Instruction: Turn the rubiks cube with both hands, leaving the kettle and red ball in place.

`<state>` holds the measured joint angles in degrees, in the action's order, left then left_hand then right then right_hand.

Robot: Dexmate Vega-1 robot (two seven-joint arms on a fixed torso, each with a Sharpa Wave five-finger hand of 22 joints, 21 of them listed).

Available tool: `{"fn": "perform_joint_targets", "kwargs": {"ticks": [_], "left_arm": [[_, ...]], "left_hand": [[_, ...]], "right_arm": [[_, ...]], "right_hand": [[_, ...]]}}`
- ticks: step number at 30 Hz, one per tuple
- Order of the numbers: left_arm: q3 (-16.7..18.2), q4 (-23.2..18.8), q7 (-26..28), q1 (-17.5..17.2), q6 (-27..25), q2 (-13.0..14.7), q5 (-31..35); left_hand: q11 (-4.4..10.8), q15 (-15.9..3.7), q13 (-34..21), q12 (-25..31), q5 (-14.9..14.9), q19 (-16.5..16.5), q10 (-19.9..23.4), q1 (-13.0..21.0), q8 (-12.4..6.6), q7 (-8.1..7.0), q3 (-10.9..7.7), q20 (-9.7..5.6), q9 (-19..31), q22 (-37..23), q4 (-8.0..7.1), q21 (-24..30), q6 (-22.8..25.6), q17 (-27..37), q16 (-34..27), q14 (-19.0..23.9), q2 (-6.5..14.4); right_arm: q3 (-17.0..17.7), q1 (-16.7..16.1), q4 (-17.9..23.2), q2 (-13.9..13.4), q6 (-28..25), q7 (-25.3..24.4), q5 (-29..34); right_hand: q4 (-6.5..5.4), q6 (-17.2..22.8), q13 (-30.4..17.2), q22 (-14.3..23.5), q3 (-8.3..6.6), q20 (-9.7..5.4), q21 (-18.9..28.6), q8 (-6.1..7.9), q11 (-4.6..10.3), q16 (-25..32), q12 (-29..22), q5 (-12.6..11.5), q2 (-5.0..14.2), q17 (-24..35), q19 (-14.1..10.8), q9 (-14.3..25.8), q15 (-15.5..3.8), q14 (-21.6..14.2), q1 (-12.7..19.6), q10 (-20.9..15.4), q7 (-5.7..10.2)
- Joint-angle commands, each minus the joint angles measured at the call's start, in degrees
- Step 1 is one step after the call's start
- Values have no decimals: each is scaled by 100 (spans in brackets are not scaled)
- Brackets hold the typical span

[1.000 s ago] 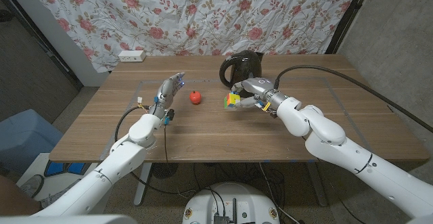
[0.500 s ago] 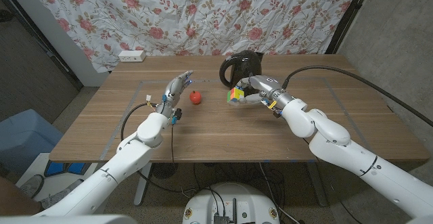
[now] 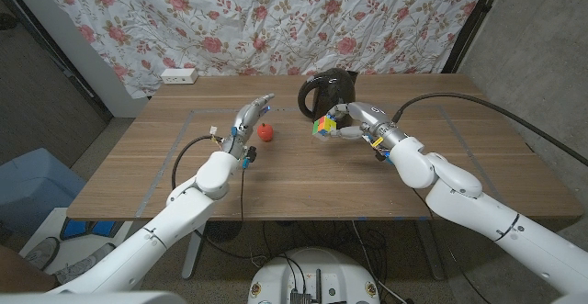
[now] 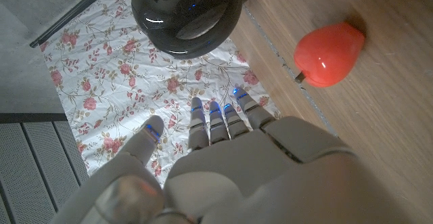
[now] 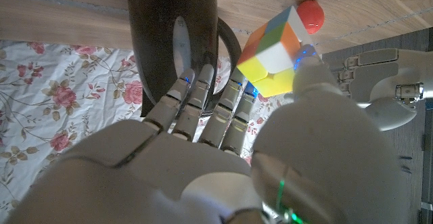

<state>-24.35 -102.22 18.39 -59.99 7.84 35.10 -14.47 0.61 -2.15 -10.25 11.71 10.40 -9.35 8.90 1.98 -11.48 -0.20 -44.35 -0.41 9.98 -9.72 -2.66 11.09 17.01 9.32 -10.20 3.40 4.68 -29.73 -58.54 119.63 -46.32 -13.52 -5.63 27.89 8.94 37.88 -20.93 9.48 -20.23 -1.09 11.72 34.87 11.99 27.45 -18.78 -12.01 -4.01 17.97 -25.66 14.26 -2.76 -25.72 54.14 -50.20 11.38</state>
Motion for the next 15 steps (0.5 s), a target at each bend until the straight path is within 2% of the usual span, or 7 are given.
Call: {"fn": "perform_joint_targets", "kwargs": {"ticks": [1,12,15], "left_arm": [[-236,-264,-12,93,-187,17,412],[-448,-341,125,111,-195,-77,884],[-503,-381,185,102,-239,-86,1058]], "left_hand": [[-13,-87,-19,50,20,-34,47,22,-23,10,-28,2,27,-16,43,42,60,15,-12,64,401],[5,-106,-16,47,10,-88,97,110,-19,-28,-39,-3,25,-10,187,44,151,11,-11,110,399],[-4,-103,-18,40,6,-91,98,74,1,-87,-22,3,26,-13,128,40,144,44,-27,118,453]], "right_arm": [[235,-229,-117,-89,284,-465,-750],[315,-287,-375,-60,542,-750,-1140],[326,-298,-406,-65,557,-813,-1179]], "right_hand": [[-10,192,-24,32,15,0,34,18,60,21,-10,-2,210,26,-41,27,-836,-54,109,-98,125],[-16,198,-34,34,39,5,29,22,58,34,-1,12,208,41,-56,23,-822,-50,98,-102,126],[-20,198,-37,35,45,16,23,23,57,39,3,16,213,47,-52,22,-819,-50,94,-102,126]]}}
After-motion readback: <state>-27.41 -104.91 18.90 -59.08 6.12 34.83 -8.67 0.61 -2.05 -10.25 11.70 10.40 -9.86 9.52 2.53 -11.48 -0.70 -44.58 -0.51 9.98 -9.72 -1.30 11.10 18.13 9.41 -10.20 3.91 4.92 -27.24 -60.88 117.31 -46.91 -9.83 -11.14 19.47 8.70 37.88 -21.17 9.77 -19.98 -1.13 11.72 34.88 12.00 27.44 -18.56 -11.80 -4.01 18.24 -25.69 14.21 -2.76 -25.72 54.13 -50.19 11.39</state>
